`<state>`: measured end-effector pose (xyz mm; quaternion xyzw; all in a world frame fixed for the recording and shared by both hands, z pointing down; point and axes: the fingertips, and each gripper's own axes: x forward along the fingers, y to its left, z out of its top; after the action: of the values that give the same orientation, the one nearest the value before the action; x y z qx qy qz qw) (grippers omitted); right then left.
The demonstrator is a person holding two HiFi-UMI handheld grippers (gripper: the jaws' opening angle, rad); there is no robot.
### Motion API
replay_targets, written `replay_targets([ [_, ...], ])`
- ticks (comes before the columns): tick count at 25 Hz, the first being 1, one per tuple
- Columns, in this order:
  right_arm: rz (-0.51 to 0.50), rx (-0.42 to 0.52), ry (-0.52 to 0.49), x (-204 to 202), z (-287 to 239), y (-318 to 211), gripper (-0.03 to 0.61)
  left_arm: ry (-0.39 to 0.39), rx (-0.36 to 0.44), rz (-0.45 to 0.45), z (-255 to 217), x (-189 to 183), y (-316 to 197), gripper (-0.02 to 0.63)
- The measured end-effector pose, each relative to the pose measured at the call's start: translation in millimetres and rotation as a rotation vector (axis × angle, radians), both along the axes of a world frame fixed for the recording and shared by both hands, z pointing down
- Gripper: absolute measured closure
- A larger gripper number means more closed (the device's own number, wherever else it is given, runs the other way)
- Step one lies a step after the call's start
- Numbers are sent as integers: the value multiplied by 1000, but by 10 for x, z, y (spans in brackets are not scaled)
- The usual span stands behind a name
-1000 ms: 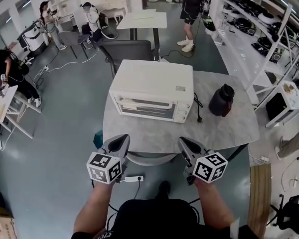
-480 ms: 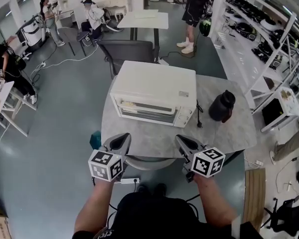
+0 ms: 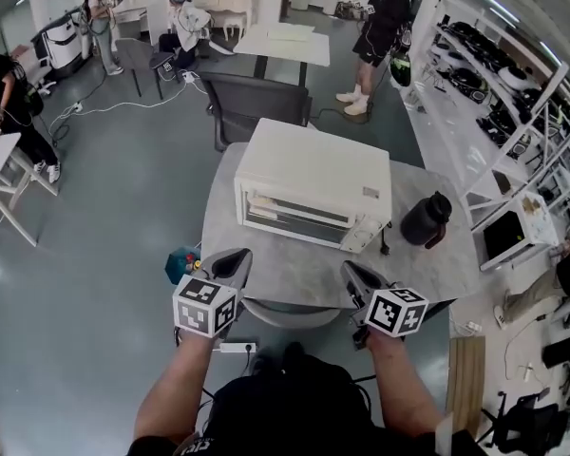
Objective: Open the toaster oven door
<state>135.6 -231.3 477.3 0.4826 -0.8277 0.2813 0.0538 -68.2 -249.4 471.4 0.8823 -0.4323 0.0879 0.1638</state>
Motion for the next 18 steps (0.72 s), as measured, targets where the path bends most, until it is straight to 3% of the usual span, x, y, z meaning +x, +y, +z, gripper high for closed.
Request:
replay_targets([
  [13, 27, 7, 10, 24, 13, -513, 554, -48, -27, -6, 117, -111, -522, 601],
  [18, 62, -10, 32, 268, 114, -788, 532, -60, -28, 30, 122, 68, -809, 533],
])
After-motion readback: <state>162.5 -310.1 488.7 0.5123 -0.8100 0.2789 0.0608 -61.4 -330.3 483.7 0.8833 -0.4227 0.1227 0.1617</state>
